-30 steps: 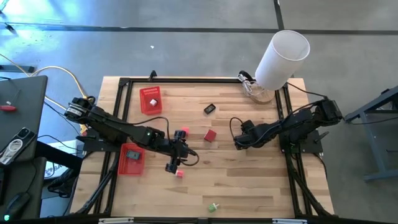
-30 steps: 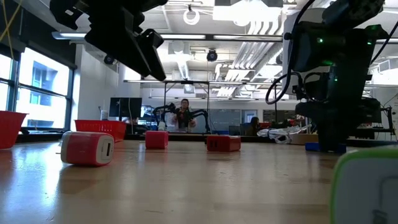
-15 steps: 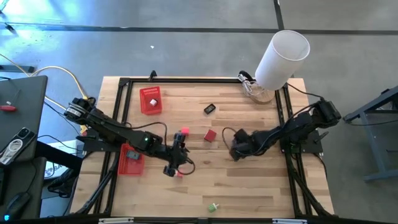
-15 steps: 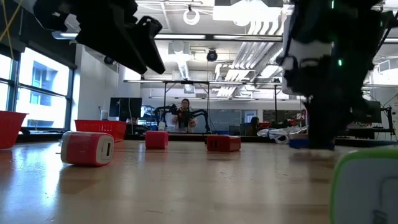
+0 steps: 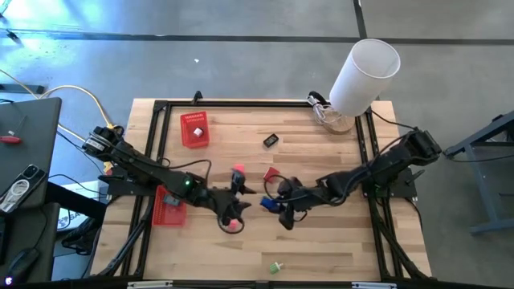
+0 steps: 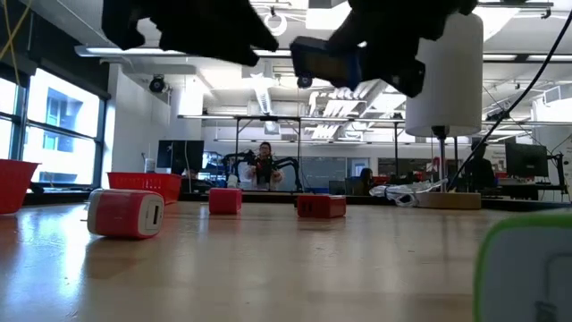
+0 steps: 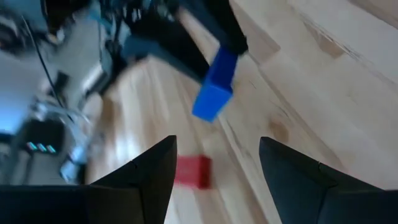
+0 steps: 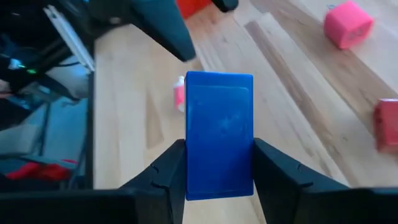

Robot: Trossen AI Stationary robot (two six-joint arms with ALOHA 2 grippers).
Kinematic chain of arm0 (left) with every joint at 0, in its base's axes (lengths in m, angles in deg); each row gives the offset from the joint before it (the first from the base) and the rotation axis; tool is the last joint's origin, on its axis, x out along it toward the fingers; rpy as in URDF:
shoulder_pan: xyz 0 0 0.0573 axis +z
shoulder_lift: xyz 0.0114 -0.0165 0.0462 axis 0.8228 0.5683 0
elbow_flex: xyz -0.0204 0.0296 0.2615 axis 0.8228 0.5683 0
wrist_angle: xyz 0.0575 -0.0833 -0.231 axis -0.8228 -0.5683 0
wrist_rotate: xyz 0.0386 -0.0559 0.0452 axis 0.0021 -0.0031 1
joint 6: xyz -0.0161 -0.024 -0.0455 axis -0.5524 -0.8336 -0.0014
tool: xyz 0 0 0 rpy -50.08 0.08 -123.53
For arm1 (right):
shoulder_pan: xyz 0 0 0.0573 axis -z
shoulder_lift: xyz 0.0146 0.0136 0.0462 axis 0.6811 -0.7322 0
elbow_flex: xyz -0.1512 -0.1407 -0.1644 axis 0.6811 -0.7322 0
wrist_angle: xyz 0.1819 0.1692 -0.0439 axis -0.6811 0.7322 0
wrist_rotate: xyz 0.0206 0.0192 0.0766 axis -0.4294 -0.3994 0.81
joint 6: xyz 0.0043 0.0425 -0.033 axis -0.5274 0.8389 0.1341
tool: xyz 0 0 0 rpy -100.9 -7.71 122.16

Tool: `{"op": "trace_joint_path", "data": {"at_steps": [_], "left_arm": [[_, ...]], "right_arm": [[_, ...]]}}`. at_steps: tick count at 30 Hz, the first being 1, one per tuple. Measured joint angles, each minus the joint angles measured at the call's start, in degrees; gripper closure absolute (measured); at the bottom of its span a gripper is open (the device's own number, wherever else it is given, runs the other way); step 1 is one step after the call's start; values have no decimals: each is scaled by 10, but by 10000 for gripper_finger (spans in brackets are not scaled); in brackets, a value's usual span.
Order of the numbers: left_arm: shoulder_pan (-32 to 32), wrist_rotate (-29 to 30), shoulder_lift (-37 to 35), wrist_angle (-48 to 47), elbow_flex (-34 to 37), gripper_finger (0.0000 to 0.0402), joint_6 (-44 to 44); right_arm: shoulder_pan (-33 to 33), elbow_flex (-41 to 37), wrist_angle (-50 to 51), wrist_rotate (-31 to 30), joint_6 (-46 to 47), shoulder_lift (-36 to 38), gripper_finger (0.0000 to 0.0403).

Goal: Pick & Place Office items
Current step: Put the blue digital clock into the bottom red bin

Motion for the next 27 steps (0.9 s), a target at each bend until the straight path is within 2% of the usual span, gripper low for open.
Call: {"op": "trace_joint_path", "data": {"at_steps": [4, 9, 13, 19, 27], "left_arm": [[-5, -1, 0, 8, 0, 183, 58], [-4, -1, 0, 19, 0, 183, 66], [-4, -24, 14, 46, 0, 183, 79], [-5, -17, 46, 99, 0, 183, 120], [-3, -22, 62, 154, 0, 184, 127]], "right_arm": [[0, 0, -19, 11, -1, 0, 267], [-2, 0, -35, 25, -1, 0, 266], [-2, 0, -51, 25, -13, 0, 266], [-2, 0, -56, 31, -16, 0, 266], [-2, 0, -54, 31, -16, 1, 266]]}}
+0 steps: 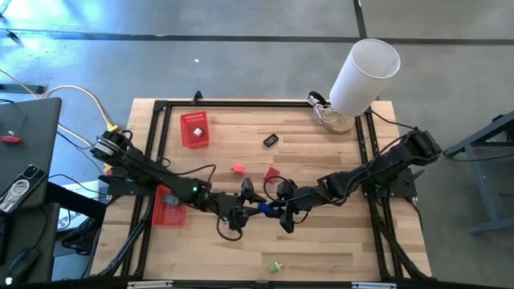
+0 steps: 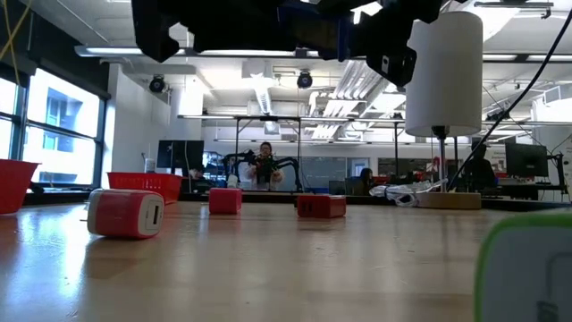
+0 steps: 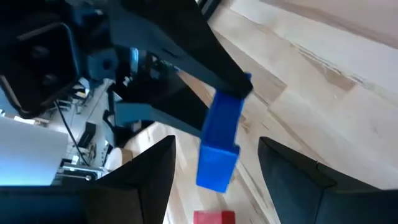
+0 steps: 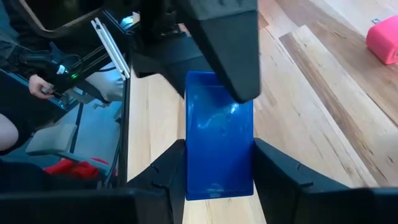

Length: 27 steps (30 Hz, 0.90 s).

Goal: Pick & Place Office items
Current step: Put the blue digital clock into the bottom red bin

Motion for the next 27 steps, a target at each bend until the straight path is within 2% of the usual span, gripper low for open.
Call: {"op": "trace_joint_path", "data": {"at_steps": [21, 27], "left_arm": [[3, 2, 6, 23, 0, 184, 6], [2, 2, 6, 21, 0, 222, -5]], "right_arm": [[0, 0, 4, 10, -11, -3, 266], [0, 0, 4, 12, -11, -7, 266]]}}
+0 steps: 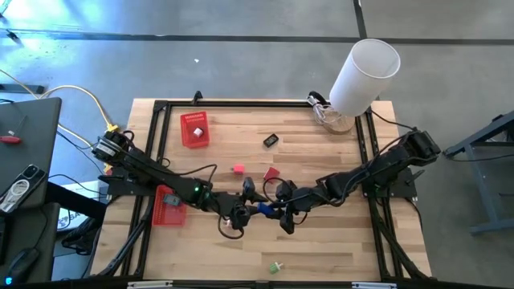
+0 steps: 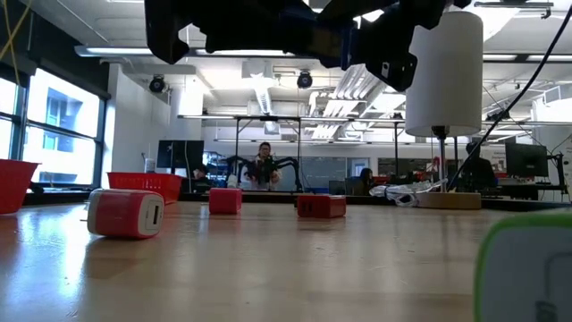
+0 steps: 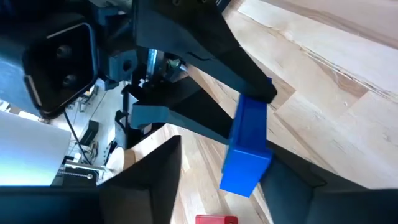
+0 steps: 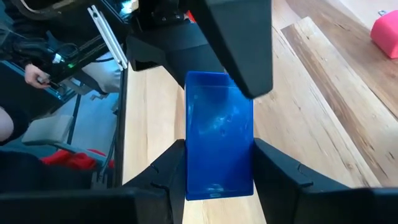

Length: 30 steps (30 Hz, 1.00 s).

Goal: Pick & Place Office items
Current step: Put the blue digital clock into the bottom red bin

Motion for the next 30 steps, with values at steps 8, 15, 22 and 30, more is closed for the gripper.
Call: {"op": "trace_joint_path", "data": {"at_steps": [8, 15, 22, 30], "left_arm": [[-1, -3, 0, -8, 0, 335, -1], [0, -11, 0, -35, 0, 351, -44], [-3, -12, -4, -78, 0, 351, -93], [-38, -12, -72, -158, 0, 348, -165]], "right_arm": [[2, 0, -1, 3, -3, 0, 266], [-4, 0, 1, -36, -20, 0, 222], [-40, 0, -40, -224, -120, 0, 134], [-100, 0, -80, -272, -243, 0, 85]]}}
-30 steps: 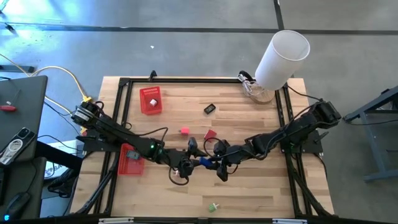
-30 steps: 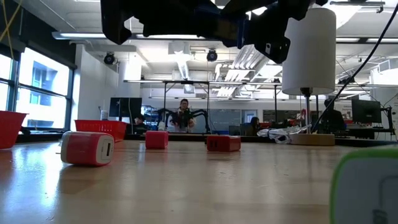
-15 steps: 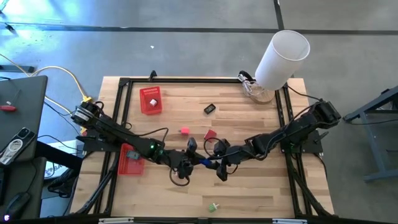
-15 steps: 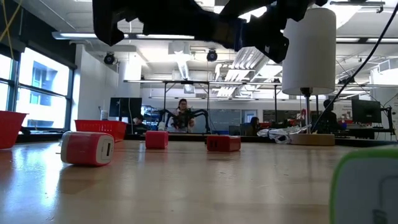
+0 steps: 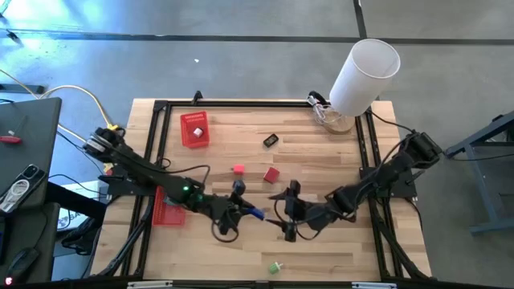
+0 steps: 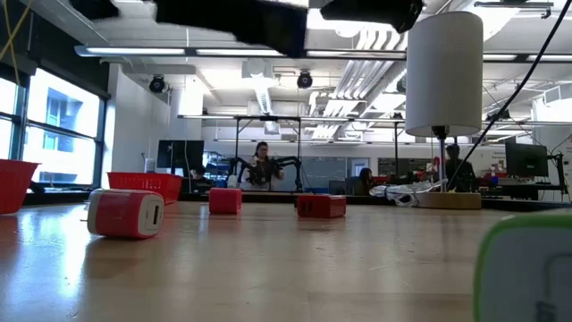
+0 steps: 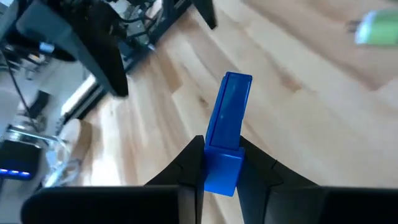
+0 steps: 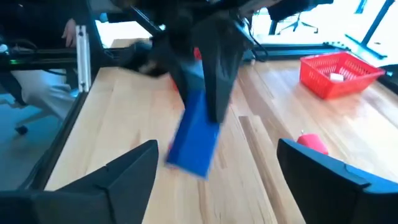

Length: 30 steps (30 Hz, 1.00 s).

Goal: Pick & Place Office items
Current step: Put the blue digital clock into the bottom red bin

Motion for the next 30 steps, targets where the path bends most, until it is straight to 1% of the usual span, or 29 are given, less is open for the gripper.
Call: {"op": "trace_joint_path", "data": {"at_steps": [5, 10, 15, 21, 24, 27, 30], "left_arm": [[-34, -1, -58, -14, 0, 347, -108], [-25, -12, -98, -2, 0, 346, -241], [19, -94, -104, 14, 0, 345, -318], [89, -215, -100, 37, 0, 345, -408], [120, -268, -100, 42, 0, 345, -445], [138, -299, -99, 45, 0, 345, -463], [147, -302, -95, 44, 0, 345, -470]], "right_arm": [[-26, 0, -2, -38, -14, 0, 89], [-32, 0, -30, -77, -84, 0, 100], [-31, 0, -89, -113, -215, 0, 109], [-33, 0, -92, -117, -345, 0, 118], [-36, 0, -92, -137, -405, 0, 123], [-38, 0, -104, -180, -443, 0, 130], [-39, 0, -123, -201, -491, 0, 137]]}}
